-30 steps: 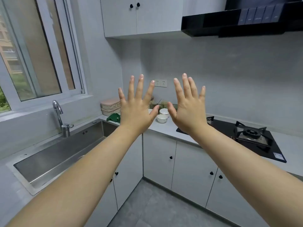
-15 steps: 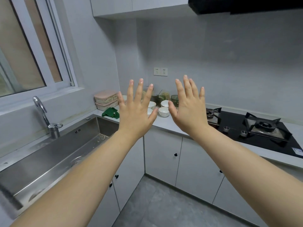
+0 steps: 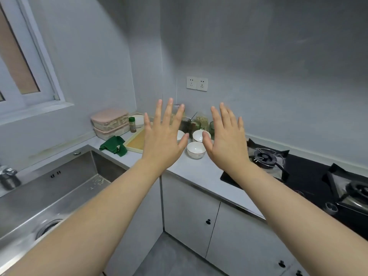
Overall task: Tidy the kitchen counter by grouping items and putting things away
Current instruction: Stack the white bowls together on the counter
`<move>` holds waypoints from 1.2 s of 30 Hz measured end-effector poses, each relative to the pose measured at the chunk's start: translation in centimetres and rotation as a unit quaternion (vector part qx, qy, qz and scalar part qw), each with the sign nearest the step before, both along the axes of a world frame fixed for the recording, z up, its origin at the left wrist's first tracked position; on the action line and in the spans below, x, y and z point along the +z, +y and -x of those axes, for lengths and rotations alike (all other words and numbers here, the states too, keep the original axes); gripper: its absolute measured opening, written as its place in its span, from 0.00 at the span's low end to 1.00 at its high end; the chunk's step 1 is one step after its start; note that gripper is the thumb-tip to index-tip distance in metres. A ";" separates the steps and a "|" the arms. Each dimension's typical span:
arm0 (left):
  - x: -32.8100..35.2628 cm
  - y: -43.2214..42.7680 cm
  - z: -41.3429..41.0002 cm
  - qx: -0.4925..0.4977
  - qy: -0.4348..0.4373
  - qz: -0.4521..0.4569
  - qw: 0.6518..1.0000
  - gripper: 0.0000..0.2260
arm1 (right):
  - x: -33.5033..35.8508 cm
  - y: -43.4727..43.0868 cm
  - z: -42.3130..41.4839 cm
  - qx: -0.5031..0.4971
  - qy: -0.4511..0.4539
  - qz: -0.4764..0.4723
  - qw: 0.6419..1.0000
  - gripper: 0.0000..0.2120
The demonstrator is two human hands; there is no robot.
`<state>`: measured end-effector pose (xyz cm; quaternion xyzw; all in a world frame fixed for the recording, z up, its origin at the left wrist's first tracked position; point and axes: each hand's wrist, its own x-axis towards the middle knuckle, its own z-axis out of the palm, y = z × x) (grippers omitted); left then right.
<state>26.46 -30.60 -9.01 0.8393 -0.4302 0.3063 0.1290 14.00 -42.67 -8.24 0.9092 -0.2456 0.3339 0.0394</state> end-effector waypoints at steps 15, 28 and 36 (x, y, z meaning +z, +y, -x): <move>-8.5 -13.0 -20.0 -0.010 0.097 -0.059 0.993 0.31 | -7.5 -15.1 -19.3 0.036 0.052 -0.065 0.996 0.34; -17.6 -19.5 -30.2 0.042 0.352 -0.136 0.925 0.24 | -16.7 -21.5 -29.2 0.063 0.171 -0.233 0.955 0.23; -22.2 -19.0 -31.0 0.147 0.434 -0.240 0.856 0.30 | -20.6 -25.4 -28.5 -0.104 0.235 -0.278 0.925 0.14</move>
